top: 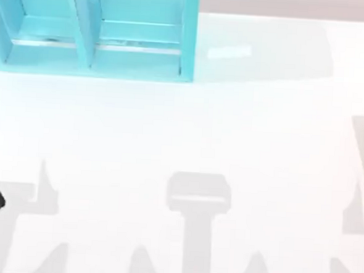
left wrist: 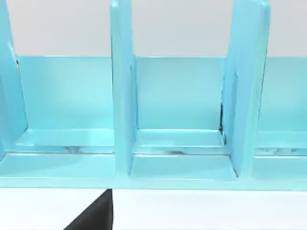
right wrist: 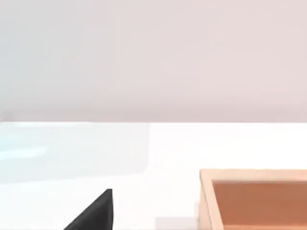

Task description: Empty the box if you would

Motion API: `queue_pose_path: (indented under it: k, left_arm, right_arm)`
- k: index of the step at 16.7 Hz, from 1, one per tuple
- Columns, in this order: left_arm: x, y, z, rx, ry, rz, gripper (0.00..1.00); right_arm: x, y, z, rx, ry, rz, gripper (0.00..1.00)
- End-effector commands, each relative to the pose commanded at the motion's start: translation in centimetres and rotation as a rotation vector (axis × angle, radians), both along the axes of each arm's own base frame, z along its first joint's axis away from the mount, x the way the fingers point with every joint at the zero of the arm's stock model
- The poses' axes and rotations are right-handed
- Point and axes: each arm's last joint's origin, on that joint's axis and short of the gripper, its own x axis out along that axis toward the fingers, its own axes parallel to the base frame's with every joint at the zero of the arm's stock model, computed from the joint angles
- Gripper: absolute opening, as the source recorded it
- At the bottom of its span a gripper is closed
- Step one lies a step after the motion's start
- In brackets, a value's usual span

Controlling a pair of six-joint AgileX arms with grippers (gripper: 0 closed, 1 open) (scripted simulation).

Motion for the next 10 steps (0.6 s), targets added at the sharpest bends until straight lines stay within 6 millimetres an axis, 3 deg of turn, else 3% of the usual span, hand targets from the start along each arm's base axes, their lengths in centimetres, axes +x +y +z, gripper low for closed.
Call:
queue_pose_path:
  k: [4, 10]
  left_arm:
    - [0.0, 0.0, 0.0, 0.0, 0.0, 0.0, 1.0]
    - [0.0, 0.0, 0.0, 0.0, 0.0, 0.0, 1.0]
  right_arm:
    - [0.0, -0.2, 0.5, -0.015, 0.032, -0.014, 1.0]
    - [1.4, -1.6, 4.9, -0.117, 0.364, -0.112, 1.0]
